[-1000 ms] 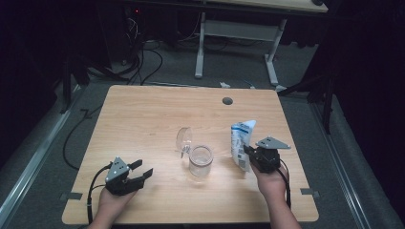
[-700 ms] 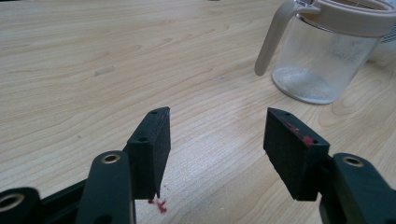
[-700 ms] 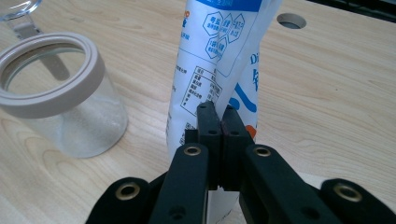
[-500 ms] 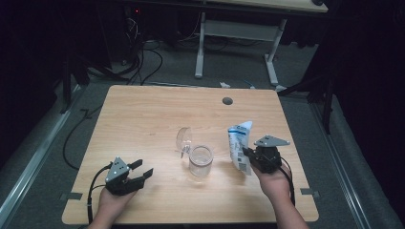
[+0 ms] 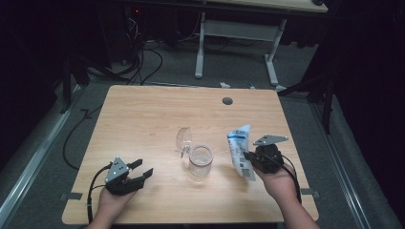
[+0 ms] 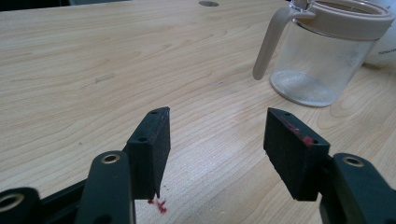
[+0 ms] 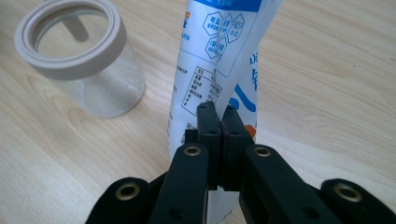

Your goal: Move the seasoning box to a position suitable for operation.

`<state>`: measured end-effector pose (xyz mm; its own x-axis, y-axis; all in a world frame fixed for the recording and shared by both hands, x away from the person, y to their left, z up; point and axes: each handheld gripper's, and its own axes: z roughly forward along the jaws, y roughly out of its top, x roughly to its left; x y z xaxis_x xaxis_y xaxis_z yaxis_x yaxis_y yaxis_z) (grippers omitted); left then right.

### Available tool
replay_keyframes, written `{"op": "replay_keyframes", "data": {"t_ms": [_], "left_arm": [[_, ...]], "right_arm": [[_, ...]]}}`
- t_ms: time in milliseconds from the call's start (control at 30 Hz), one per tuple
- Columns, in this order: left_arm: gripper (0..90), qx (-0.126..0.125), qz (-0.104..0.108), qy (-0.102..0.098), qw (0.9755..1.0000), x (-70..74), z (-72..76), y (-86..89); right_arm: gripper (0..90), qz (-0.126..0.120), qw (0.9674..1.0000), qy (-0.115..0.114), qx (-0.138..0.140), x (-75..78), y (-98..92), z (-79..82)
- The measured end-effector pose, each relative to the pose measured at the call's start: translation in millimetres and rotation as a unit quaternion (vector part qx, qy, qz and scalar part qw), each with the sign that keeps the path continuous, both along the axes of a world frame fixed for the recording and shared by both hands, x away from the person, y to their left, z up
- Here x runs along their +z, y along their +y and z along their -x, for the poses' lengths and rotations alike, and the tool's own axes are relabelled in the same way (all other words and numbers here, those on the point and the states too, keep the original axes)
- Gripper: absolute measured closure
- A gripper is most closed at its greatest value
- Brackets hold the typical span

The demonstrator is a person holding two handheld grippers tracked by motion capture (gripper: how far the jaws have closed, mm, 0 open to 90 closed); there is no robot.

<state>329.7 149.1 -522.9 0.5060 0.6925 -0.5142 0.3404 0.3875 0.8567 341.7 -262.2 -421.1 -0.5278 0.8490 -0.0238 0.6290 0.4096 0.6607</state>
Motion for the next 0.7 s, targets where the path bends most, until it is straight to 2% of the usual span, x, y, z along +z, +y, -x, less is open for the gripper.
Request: {"op": "replay_keyframes", "data": {"t_ms": [233, 500, 700], "left_arm": [[41.7, -0.002, -0.002, 0.000, 1.0000, 0.1, 0.3, -0.3], [41.7, -0.002, 0.001, 0.000, 1.0000, 0.1, 0.1, -0.9], [41.7, -0.003, 0.002, 0.000, 1.0000, 0.0, 0.2, -1.6]], "right_arm": [[89.8, 0.033, 0.9992, 0.019, 0.009, 3.9, 3.3, 1.4], [89.8, 0.037, 0.9983, 0.044, 0.013, 9.9, 4.8, 0.2], [89.8, 0.057, 0.9960, 0.065, 0.024, 13.6, 9.2, -1.5]]}}
